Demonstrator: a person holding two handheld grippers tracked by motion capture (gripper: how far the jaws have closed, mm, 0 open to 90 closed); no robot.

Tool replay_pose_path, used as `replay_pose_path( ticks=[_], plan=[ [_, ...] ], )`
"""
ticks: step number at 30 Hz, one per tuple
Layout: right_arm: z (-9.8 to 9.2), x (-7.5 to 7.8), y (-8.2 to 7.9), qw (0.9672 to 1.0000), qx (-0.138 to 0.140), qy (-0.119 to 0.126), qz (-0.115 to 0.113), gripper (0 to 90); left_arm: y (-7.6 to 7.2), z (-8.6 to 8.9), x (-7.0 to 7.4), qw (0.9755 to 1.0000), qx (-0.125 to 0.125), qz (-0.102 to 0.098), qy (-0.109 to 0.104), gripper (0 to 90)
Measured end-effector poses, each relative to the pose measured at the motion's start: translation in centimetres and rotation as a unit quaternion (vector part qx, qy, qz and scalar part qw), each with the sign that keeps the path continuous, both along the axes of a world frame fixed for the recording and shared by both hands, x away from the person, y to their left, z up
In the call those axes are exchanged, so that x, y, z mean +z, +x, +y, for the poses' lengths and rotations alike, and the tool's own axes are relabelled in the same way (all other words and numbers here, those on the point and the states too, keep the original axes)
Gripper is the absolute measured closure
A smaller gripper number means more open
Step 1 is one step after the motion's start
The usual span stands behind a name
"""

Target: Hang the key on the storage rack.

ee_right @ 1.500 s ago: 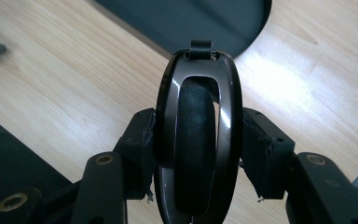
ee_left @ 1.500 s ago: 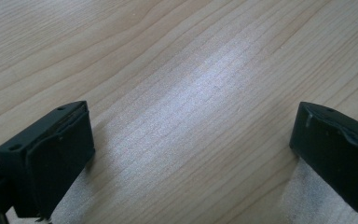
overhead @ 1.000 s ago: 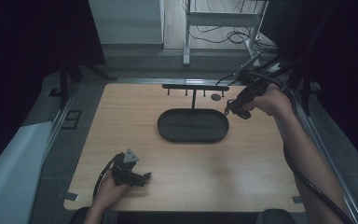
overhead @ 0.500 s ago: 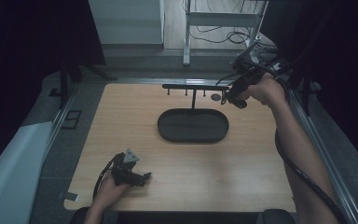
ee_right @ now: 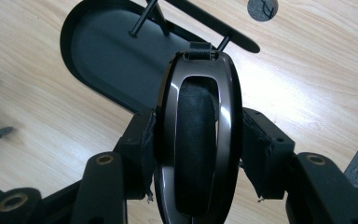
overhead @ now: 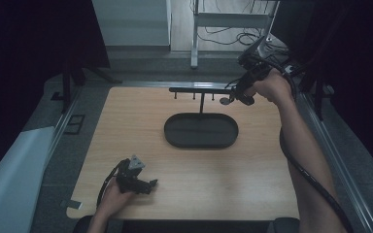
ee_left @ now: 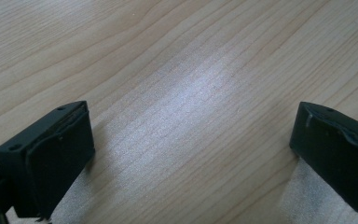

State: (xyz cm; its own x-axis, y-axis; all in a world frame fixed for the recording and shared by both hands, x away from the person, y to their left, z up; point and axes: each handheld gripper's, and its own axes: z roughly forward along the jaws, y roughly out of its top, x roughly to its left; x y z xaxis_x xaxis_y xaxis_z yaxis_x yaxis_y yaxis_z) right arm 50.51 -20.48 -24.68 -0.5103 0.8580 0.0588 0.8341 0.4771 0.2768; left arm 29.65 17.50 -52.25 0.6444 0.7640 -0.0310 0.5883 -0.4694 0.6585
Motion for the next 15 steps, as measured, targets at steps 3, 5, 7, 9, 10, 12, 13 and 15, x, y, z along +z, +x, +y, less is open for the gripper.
replay_pose_path(
  ticks=[3, 5, 7, 9, 10, 12, 13, 15],
  plan=[
    [0.0, 0.0, 0.3, 1.0000, -0.007, -0.005, -0.004, 49.1, 0.0, 0.0, 0.0, 1.0000, 0.000, -0.001, 0.000, 0.0],
    [-0.2, -0.1, 0.5, 0.9999, -0.012, -0.007, -0.007, 49.0, 0.0, 0.0, 0.0, 1.0000, 0.001, -0.001, 0.000, 0.0],
    [-0.4, -0.3, 0.6, 0.9998, -0.017, -0.009, -0.006, 49.0, 0.0, 0.0, 0.0, 1.0000, 0.000, -0.001, 0.001, 0.0],
    [-0.7, -0.5, 0.7, 0.9997, -0.022, -0.011, -0.007, 49.1, 0.0, 0.0, 0.0, 1.0000, 0.000, -0.001, 0.001, 0.0],
    [-0.9, -0.5, 0.7, 0.9997, -0.023, -0.010, -0.007, 49.0, 0.0, 0.0, 0.0, 1.0000, 0.000, -0.001, 0.001, 0.0],
    [-1.2, -0.8, 0.8, 0.9995, -0.028, -0.010, -0.008, 49.0, 0.0, 0.0, 0.0, 1.0000, 0.000, -0.001, 0.001, 0.0],
    [-1.4, -0.9, 0.9, 0.9994, -0.031, -0.012, -0.008, 49.0, 0.0, 0.0, 0.0, 1.0000, 0.000, -0.001, 0.001, 0.0],
    [-1.7, -1.2, 0.9, 0.9993, -0.035, -0.013, -0.008, 49.0, 0.0, 0.0, 0.0, 1.0000, 0.000, -0.001, 0.001, 0.0]
  ],
)
